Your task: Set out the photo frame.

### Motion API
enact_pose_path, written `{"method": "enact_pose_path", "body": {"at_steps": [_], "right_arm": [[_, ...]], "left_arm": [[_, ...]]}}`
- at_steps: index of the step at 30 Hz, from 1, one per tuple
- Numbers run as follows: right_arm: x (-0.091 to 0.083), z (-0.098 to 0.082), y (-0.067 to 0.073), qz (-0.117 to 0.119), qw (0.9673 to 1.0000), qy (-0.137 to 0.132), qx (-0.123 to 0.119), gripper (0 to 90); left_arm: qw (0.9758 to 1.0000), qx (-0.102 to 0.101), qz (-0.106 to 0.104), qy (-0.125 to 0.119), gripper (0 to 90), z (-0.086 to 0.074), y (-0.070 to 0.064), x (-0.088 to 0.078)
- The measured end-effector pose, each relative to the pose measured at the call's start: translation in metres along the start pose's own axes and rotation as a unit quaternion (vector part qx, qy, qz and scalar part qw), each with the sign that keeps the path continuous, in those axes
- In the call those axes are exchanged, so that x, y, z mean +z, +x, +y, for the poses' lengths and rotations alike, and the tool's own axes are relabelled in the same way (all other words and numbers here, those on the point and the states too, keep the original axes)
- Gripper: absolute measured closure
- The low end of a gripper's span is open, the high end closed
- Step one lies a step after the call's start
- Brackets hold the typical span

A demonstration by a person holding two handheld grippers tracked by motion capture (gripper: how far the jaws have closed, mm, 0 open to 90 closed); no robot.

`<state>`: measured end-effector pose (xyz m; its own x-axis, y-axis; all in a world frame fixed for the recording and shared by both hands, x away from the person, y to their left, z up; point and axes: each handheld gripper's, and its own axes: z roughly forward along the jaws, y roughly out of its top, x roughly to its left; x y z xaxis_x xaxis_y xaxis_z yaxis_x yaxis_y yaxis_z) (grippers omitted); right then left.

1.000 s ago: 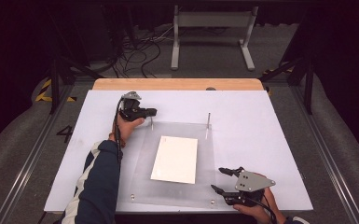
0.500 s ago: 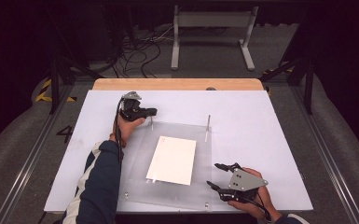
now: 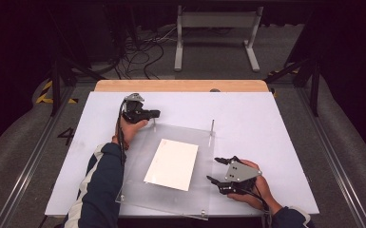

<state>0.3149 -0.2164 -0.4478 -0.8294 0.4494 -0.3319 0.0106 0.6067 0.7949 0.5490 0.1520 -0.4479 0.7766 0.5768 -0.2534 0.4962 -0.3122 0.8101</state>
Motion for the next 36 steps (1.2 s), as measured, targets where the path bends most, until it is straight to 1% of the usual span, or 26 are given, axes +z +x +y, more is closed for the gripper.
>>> {"method": "enact_pose_path", "body": {"at_steps": [3, 4, 6, 7, 8, 10, 11, 12, 13, 15, 16, 18, 19, 22, 23, 24, 25, 26, 27, 28, 30, 32, 33, 34, 35, 36], "right_arm": [[0.005, 0.001, -0.003, 0.009, 0.9999, -0.002, -0.007, 34.2], [0.007, 0.000, -0.006, 0.003, 0.9998, -0.003, -0.018, 36.3], [0.009, 0.000, -0.012, 0.009, 0.9997, -0.005, -0.020, 38.9], [0.010, 0.001, -0.013, -0.004, 0.9995, -0.002, -0.031, 39.4], [0.012, 0.003, -0.016, 0.003, 0.9987, -0.001, -0.050, 40.2], [0.013, 0.003, -0.019, 0.011, 0.9986, -0.001, -0.052, 44.6], [0.017, 0.003, -0.018, 0.001, 0.9984, -0.001, -0.056, 44.0], [0.021, 0.004, -0.017, 0.005, 0.9980, 0.004, -0.063, 44.0], [0.028, 0.006, -0.013, -0.004, 0.9962, 0.017, -0.085, 44.3], [0.036, 0.014, -0.006, 0.001, 0.9940, -0.001, -0.110, 46.7], [0.035, 0.016, -0.006, -0.002, 0.9943, -0.011, -0.106, 48.3], [0.031, 0.015, -0.013, -0.009, 0.9964, -0.030, -0.078, 52.1], [0.030, 0.014, -0.015, -0.011, 0.9967, -0.028, -0.076, 53.3], [0.030, 0.012, -0.016, -0.011, 0.9971, -0.028, -0.070, 53.7], [0.030, 0.012, -0.016, -0.011, 0.9971, -0.028, -0.070, 53.7], [0.030, 0.013, -0.015, -0.009, 0.9969, -0.026, -0.074, 53.1], [0.030, 0.013, -0.016, -0.007, 0.9969, -0.027, -0.074, 52.8], [0.030, 0.012, -0.016, -0.006, 0.9971, -0.028, -0.071, 52.7], [0.030, 0.012, -0.017, -0.004, 0.9973, -0.030, -0.066, 52.7], [0.029, 0.012, -0.019, -0.002, 0.9978, -0.034, -0.057, 52.7], [0.028, 0.013, -0.022, 0.001, 0.9984, -0.039, -0.041, 52.7], [0.027, 0.013, -0.025, 0.005, 0.9986, -0.045, -0.027, 52.8], [0.026, 0.014, -0.027, 0.007, 0.9986, -0.047, -0.023, 52.9], [0.025, 0.014, -0.028, 0.008, 0.9987, -0.047, -0.020, 53.0], [0.025, 0.014, -0.028, 0.008, 0.9987, -0.047, -0.020, 53.0], [0.024, 0.015, -0.029, 0.011, 0.9987, -0.048, -0.014, 53.0]], "left_arm": [[1.0000, 0.005, 0.001, 0.002, 85.5, 0.000, 0.001, 0.000], [1.0000, 0.001, 0.000, 0.001, 85.5, 0.000, 0.000, 0.000], [1.0000, 0.000, -0.002, -0.002, 85.5, 0.000, 0.002, 0.000], [1.0000, -0.003, -0.006, 0.001, 85.6, 0.000, 0.003, -0.001], [1.0000, -0.001, -0.005, 0.002, 85.5, 0.000, 0.003, -0.001], [1.0000, -0.006, -0.007, -0.001, 85.5, 0.000, 0.003, 0.000], [1.0000, -0.002, -0.008, -0.002, 85.5, 0.000, 0.004, 0.001], [1.0000, -0.005, -0.004, -0.001, 85.5, 0.001, 0.003, 0.002], [1.0000, -0.001, -0.001, 0.003, 85.5, 0.002, 0.002, 0.002], [1.0000, -0.005, -0.003, 0.003, 85.5, 0.001, 0.003, 0.001], [1.0000, -0.001, -0.004, 0.002, 85.5, 0.001, 0.004, 0.000], [0.9999, -0.011, -0.008, -0.007, 85.3, 0.000, 0.005, 0.002], [0.9998, -0.015, -0.008, -0.008, 85.3, 0.000, 0.004, 0.002], [1.0000, -0.003, 0.002, 0.002, 84.4, 0.002, 0.002, 0.003], [1.0000, -0.003, 0.002, 0.002, 81.4, 0.002, 0.002, 0.003], [0.9997, 0.003, 0.020, 0.015, 72.1, 0.002, 0.001, 0.001], [0.9997, 0.004, 0.023, 0.007, 65.7, 0.001, 0.001, -0.002], [0.9998, 0.002, 0.018, -0.008, 65.9, 0.000, 0.000, -0.009], [0.9998, 0.002, 0.018, -0.008, 66.5, 0.000, 0.000, -0.009], [0.9992, 0.010, 0.024, -0.030, 65.5, -0.001, -0.002, -0.024], [0.9978, 0.035, 0.039, -0.040, 58.4, -0.005, -0.007, -0.038], [0.9975, 0.038, 0.045, -0.040, 56.7, -0.007, -0.010, -0.043], [0.9939, 0.075, 0.076, -0.027, 55.1, -0.015, -0.016, -0.056], [0.9928, 0.085, 0.081, -0.025, 52.7, -0.019, -0.019, -0.060], [0.9928, 0.085, 0.081, -0.025, 51.9, -0.019, -0.019, -0.060], [0.9894, 0.106, 0.098, -0.017, 51.4, -0.031, -0.027, -0.070]]}}
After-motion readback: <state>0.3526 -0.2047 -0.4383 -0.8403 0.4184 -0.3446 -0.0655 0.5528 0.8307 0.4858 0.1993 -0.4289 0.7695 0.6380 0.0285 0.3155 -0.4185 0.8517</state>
